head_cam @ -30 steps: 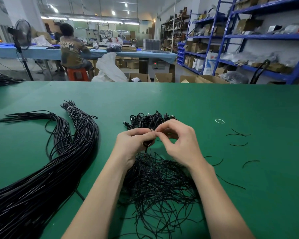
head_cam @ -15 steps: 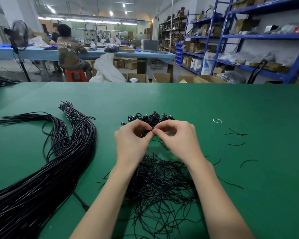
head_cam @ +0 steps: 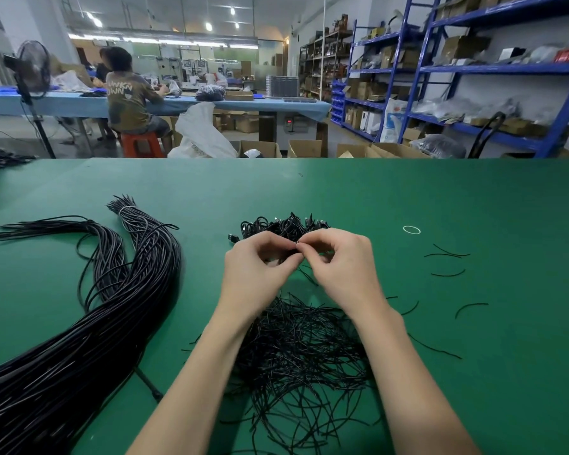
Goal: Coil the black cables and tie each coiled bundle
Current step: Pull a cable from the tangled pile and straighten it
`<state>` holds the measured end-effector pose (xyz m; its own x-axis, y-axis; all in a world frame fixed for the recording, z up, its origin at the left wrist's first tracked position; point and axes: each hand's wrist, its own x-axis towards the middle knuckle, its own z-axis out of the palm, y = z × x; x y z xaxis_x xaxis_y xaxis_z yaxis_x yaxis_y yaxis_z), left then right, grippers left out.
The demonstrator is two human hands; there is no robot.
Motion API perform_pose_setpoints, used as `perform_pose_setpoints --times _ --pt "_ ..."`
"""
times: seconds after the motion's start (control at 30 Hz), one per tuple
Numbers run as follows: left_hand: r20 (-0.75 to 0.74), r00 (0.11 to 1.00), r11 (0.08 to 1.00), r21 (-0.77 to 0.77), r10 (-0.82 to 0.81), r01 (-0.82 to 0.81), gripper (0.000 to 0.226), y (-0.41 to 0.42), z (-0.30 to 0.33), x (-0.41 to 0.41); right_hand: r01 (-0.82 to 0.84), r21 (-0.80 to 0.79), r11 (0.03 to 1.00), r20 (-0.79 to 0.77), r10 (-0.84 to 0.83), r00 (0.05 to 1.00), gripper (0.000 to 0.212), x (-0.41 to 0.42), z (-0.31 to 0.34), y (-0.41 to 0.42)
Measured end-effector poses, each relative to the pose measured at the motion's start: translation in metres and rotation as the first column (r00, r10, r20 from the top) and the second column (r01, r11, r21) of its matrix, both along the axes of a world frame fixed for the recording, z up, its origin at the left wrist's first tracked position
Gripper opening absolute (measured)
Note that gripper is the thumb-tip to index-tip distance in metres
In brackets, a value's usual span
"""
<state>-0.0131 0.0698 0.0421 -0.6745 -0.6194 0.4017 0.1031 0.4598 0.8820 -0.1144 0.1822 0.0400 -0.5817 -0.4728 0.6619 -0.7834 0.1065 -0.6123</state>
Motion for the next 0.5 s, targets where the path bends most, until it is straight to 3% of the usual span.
perform_pose_setpoints --times 0.07,0.17,0.27,0.37,0.5 --pt "-0.029 0.98 0.921 0.338 -0.197 0.195 0.011 -0.002 0.004 0.002 -0.005 -0.001 1.0 -0.032 0.005 0.999 0.011 -0.001 -0.002 0.003" --pt "-0.133 0.94 0.584 0.754 -0.313 0.301 0.013 -0.009 0.008 0.005 -0.064 -0.005 0.998 -0.011 0.064 0.998 0.011 0.0 -0.001 0.007" --pt "-0.064 0.885 0.405 0.873 -0.46 0.273 0.011 -0.012 0.009 0.01 -0.118 -0.037 0.992 0.025 0.119 0.993 0.011 0.003 0.003 0.007" --pt "-0.168 0.865 0.229 0.925 -0.472 0.304 0.014 -0.016 0.007 0.01 -0.174 -0.045 0.984 0.053 0.176 0.983 0.008 0.005 0.007 0.007" --pt "-0.179 0.884 0.193 0.939 -0.431 0.285 0.011 -0.018 0.004 0.011 -0.253 -0.011 0.967 0.12 0.253 0.96 0.005 0.004 0.012 0.013"
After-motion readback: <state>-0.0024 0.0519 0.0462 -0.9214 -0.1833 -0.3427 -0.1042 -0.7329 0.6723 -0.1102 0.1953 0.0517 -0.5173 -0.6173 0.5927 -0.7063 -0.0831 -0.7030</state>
